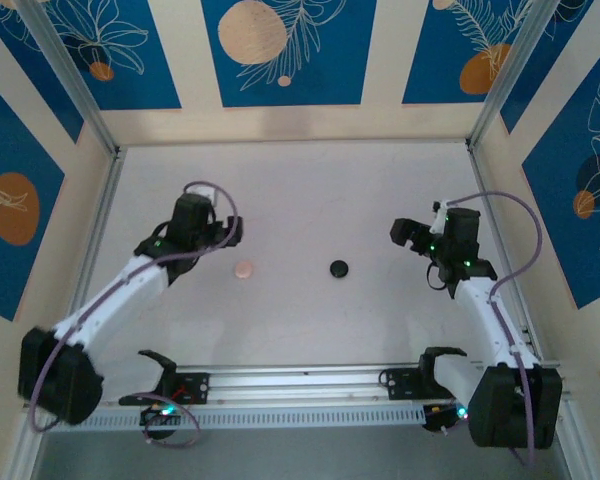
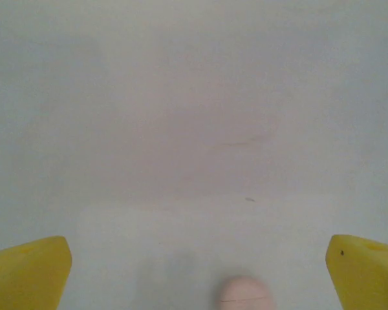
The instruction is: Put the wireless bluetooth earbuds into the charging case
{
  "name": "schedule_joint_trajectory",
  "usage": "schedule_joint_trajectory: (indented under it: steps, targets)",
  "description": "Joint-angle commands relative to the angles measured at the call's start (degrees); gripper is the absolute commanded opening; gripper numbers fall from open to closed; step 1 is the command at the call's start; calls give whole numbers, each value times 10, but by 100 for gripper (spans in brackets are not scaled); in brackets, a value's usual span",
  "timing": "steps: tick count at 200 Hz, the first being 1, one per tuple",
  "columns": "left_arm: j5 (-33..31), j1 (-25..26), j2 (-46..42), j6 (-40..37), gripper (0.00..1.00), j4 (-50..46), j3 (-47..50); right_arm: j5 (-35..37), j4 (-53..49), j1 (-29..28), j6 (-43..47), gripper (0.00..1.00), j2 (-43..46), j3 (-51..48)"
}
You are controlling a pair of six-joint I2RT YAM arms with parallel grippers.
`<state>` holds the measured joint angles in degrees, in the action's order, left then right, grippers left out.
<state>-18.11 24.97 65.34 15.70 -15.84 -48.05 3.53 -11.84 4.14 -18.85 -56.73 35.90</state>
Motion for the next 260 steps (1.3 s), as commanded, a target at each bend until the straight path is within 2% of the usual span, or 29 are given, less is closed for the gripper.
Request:
schedule_joint_trajectory:
  steps: [1,27,46,67,78,87,103,113,119,128,135,144,153,166,178,190,202,214,224,260]
  targets:
    - [-188,-6,-50,-91,100,123,101,63,75,22,57,99,21,-50]
    - [-213,-24,-56,-148,100,232,188,82,188,42,79,99,29,-117]
    - [-210,-30,-15,-174,100,333,243,47,280,59,85,99,15,-155]
    - [-174,-42,48,-198,100,535,311,-12,344,69,85,99,-30,-168]
    - [-142,-47,68,-211,100,565,310,-35,372,68,87,99,-65,-168]
    - [-127,-53,98,-227,100,647,323,-48,410,67,87,99,-97,-171]
    - [-107,-58,177,-288,100,817,346,-71,452,63,105,99,-138,-158]
    - [-90,-81,246,-276,100,897,354,-79,491,60,118,99,-164,-157]
    - [-91,-86,268,-280,100,962,362,-90,477,63,118,99,-181,-142]
    - [-74,-96,234,-254,100,922,372,-139,448,69,128,99,-199,-113]
    - [-33,-118,221,-233,100,895,377,-164,431,69,140,99,-208,-102]
    - [15,-148,255,-214,100,896,367,-179,427,66,150,99,-214,-95]
    - [10,-154,286,-218,100,938,350,-187,426,63,158,99,-212,-94]
    - [45,-169,222,-193,100,779,325,-187,430,60,160,99,-209,-98]
    - [56,-195,253,-174,100,788,302,-183,429,60,160,99,-209,-98]
    - [59,-206,227,-153,100,672,269,-161,427,60,151,99,-211,-96]
    - [56,-206,246,-158,100,742,286,-136,429,60,141,99,-209,-98]
    - [55,-205,235,-155,100,712,281,-94,435,58,126,99,-203,-106]
    - [55,-205,242,-158,100,732,284,-78,440,60,117,99,-200,-110]
    - [57,-205,240,-158,100,730,285,-69,452,61,112,99,-191,-120]
